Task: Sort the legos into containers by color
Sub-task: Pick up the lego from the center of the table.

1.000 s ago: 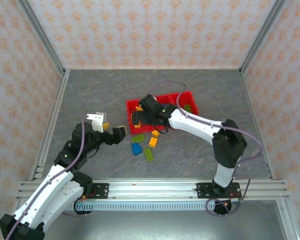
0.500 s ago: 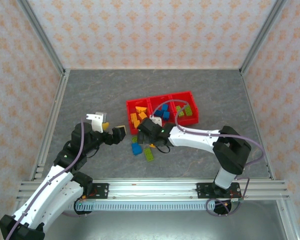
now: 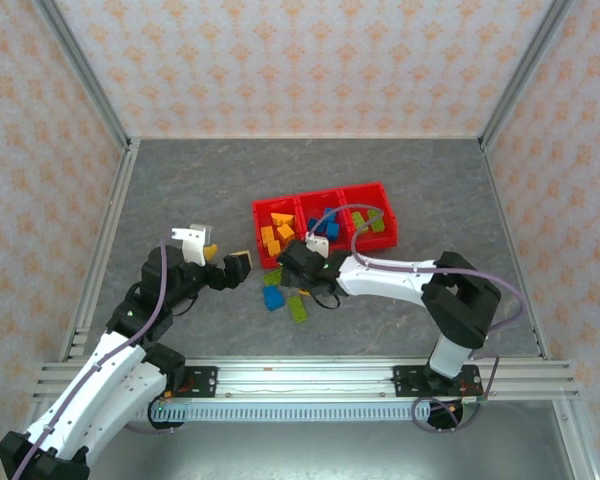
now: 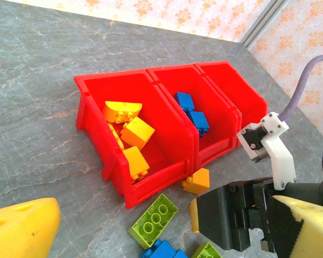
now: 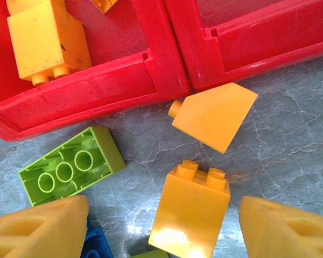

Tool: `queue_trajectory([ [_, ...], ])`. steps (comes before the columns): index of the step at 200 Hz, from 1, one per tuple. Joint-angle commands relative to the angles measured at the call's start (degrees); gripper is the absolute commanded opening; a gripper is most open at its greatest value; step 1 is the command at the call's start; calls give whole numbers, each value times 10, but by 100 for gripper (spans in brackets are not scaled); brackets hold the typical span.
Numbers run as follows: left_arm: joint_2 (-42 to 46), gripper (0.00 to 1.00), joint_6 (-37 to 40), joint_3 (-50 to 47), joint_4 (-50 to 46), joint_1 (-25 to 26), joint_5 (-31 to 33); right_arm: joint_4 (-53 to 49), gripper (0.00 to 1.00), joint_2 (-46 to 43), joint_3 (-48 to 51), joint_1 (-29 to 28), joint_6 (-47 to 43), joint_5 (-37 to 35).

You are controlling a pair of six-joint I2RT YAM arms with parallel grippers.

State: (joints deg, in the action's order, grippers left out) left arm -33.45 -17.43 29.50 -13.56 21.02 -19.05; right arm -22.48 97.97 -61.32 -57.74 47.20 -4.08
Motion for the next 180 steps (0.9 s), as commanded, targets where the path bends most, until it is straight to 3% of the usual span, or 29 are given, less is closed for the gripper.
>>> queue_trajectory([
  [1,5,99,10,0,4,6,-8,-6,71,18,2,-4,11,-31],
  [56,3,99,10,0,4,6,-7,-3,65,35,9,-4,4,-32],
  [124,3,99,10,-1,4,6,-7,-6,39,64,-8,-4,-27,-36],
  [180,4,99,10,0,4,6,-7,-18,32,41,-14,-4,-56,-37],
])
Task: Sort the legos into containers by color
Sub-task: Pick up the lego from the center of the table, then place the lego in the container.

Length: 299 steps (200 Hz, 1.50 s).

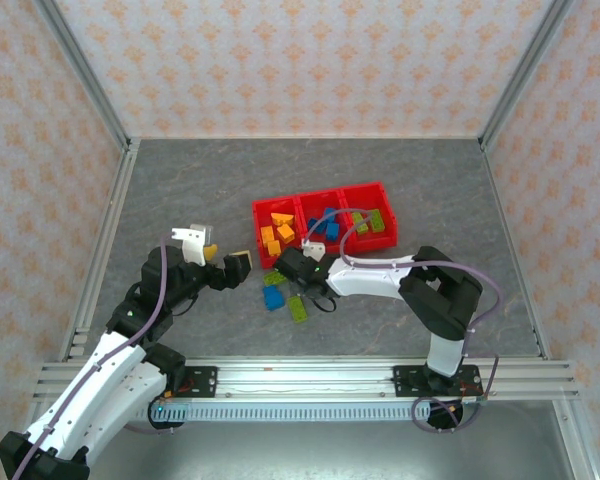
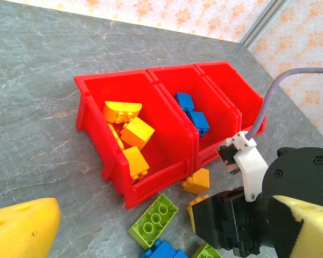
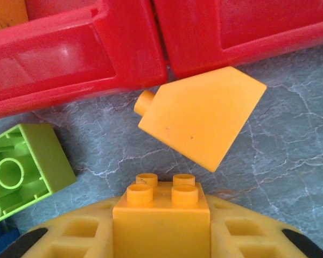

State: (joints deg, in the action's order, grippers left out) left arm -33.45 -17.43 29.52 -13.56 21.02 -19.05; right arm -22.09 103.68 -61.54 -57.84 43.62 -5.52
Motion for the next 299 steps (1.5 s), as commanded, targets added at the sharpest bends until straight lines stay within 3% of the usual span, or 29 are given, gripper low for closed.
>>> queue_trajectory([
  [1,4,99,10,0,4,6,-7,-22,32,-17,-12,-3,-21,-22],
  [67,3,99,9,-1,4,6,-7,-60,31,-78,-88,-4,-95,-26],
  [136,1,99,10,-1,3,6,-6,-103,36,2,-229,17,-179,-60],
  [188,1,99,10,-1,4,6,-7,-72,37,32,-224,61,-197,-19],
  [251,0,99,10,-1,5,6,-9,-45,42,66,-235,68,-210,-9],
  [299,-4,99,10,-1,5,5,-10,-42,52,53,-227,69,-201,-13],
])
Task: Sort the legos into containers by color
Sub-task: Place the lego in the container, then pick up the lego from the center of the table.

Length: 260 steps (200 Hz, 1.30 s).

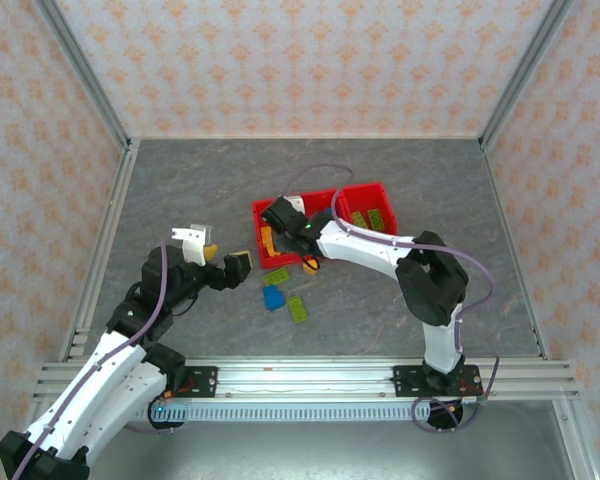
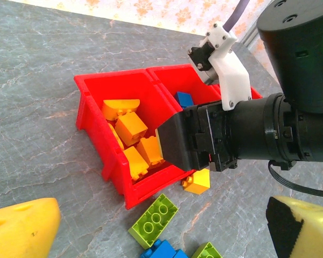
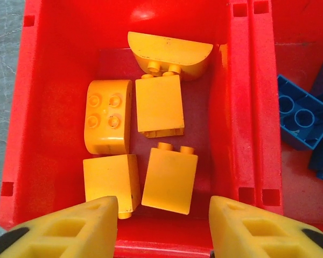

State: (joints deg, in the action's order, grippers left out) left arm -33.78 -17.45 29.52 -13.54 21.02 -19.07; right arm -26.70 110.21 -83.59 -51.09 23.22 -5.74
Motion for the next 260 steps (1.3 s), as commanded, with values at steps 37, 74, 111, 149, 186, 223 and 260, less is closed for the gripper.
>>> queue_trajectory([
  [37,-1,99,10,-1,4,6,-10,-4,78,-55,26,1,36,-26],
  [74,1,99,10,-1,4,6,-9,9,100,-107,92,1,73,-31],
  [111,1,99,9,-1,4,6,-9,14,99,-147,150,-1,107,-27],
  [149,1,99,9,0,4,6,-8,47,100,-170,208,-2,109,-14],
  [186,0,99,9,-1,4,5,-8,96,99,-181,254,-4,-7,-9],
  [223,-2,99,10,0,3,6,-6,110,98,-176,259,-4,-96,5],
  [260,-5,99,10,0,2,6,-5,133,98,-146,257,-2,-149,26],
])
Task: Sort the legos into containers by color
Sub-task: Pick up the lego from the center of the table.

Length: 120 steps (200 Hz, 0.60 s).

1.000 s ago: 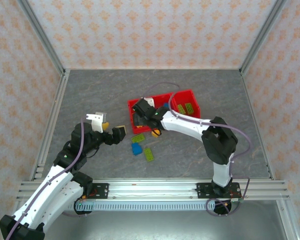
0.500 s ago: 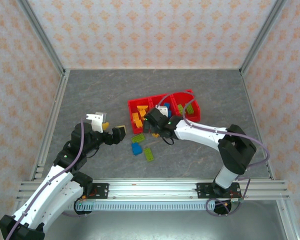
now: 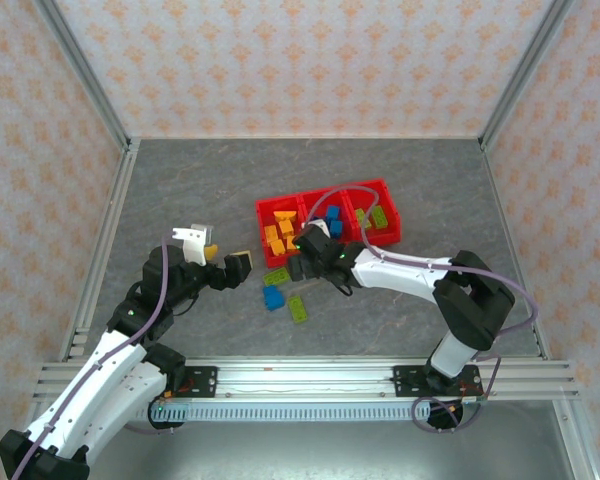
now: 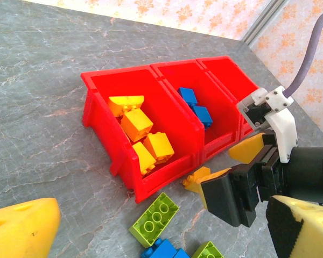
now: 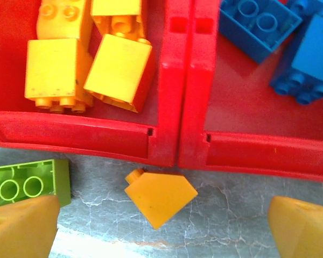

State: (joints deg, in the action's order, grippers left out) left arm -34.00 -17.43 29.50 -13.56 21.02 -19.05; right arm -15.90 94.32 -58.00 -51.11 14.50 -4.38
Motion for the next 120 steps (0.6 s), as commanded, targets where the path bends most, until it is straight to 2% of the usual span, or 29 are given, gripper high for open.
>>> queue_trajectory([
  [1,-3,99,9,0,2,6,-5,25,98,14,0,-2,-62,13],
  [39,-5,100,9,0,2,5,-5,14,97,60,-27,0,-71,17],
  [120,-5,99,10,0,3,6,-6,28,94,68,-20,7,-67,23],
])
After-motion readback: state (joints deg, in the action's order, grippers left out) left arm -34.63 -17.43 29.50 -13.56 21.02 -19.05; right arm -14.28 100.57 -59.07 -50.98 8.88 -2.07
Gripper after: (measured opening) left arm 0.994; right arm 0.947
